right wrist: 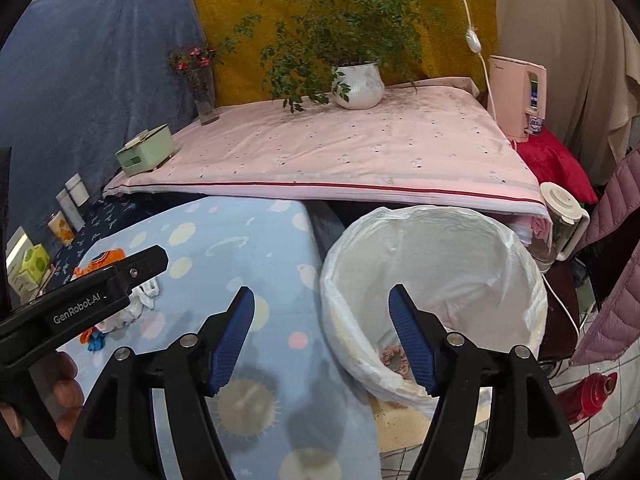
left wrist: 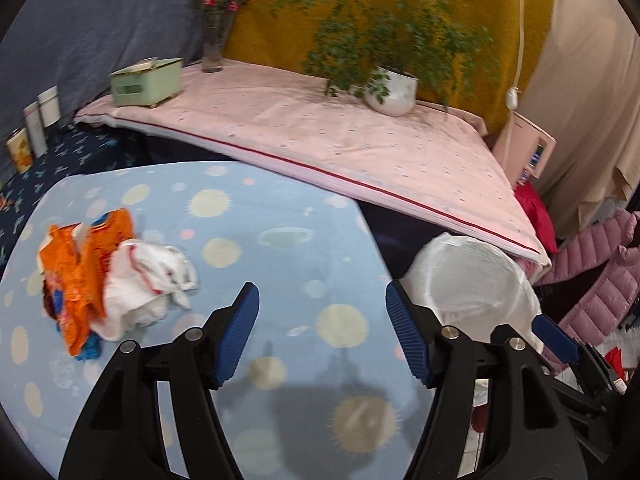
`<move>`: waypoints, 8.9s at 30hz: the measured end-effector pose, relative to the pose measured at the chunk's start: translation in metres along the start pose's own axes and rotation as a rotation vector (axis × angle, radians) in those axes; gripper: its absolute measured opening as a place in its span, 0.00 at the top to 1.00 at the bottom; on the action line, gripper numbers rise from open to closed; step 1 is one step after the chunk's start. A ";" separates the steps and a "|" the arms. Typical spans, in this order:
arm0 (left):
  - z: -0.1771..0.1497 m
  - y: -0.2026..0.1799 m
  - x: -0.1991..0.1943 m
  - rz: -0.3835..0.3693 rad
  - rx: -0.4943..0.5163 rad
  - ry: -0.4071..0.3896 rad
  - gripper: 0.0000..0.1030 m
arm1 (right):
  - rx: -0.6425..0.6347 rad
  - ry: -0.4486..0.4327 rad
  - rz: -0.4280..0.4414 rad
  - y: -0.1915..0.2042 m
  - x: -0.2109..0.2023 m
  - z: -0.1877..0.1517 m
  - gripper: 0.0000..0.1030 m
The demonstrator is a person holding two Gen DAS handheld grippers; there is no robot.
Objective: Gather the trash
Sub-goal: 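Return to the pile and grasp the orange plastic bag with both grippers, then lift the orange bag with the left gripper while the right gripper lifts another orange wrapper, then carry both orange pieces over the bin and open both grippers, then move both tools back over the remaining trash on the table, then grasp the blue ribbon with the left gripper while the right gripper grasps the white knit cloth, then carry the blue ribbon and white cloth over the bin and open both grippers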
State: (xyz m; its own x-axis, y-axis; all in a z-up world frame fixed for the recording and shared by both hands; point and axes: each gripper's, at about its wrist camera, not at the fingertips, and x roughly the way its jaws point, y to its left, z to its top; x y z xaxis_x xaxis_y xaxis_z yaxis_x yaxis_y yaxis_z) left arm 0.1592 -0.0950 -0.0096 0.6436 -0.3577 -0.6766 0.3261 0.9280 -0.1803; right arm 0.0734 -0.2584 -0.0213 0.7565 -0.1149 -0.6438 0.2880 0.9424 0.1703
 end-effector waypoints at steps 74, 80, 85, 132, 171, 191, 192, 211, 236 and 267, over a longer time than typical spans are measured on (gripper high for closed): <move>0.020 0.214 -0.056 0.061 -0.197 -0.067 1.00 | -0.273 0.048 0.363 0.271 0.066 0.039 0.89; 0.046 0.162 -0.077 -0.002 -0.122 -0.127 1.00 | -0.227 -0.053 0.326 0.225 0.028 0.068 0.89; 0.057 0.112 -0.085 -0.067 -0.064 -0.152 1.00 | -0.172 -0.112 0.275 0.173 0.000 0.080 0.89; 0.028 -0.140 0.008 -0.334 0.140 0.028 0.52 | 0.178 -0.123 -0.080 -0.111 -0.025 0.038 0.52; -0.007 0.097 -0.015 0.174 -0.079 0.005 0.46 | -0.087 0.013 0.157 0.096 0.018 0.013 0.46; -0.070 0.229 -0.004 0.310 -0.250 0.125 0.34 | -0.226 0.168 0.278 0.227 0.072 -0.033 0.46; -0.071 0.232 -0.004 0.308 -0.258 0.125 0.34 | -0.231 0.174 0.282 0.233 0.076 -0.034 0.46; -0.079 0.255 0.003 0.225 -0.321 0.142 0.33 | -0.281 0.269 0.299 0.269 0.129 -0.047 0.93; -0.049 0.217 -0.001 0.139 -0.270 0.115 0.77 | -0.150 0.040 0.350 0.211 0.045 0.023 0.95; 0.011 -0.067 -0.020 -0.195 0.137 0.011 0.77 | 0.161 -0.128 0.086 -0.043 -0.031 0.040 0.95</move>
State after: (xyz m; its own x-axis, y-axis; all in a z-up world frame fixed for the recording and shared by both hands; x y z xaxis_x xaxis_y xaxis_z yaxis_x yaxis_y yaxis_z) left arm 0.1326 -0.1509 0.0242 0.5515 -0.5269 -0.6466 0.5353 0.8181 -0.2101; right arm 0.0616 -0.3079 0.0212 0.8475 -0.0848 -0.5239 0.3017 0.8891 0.3442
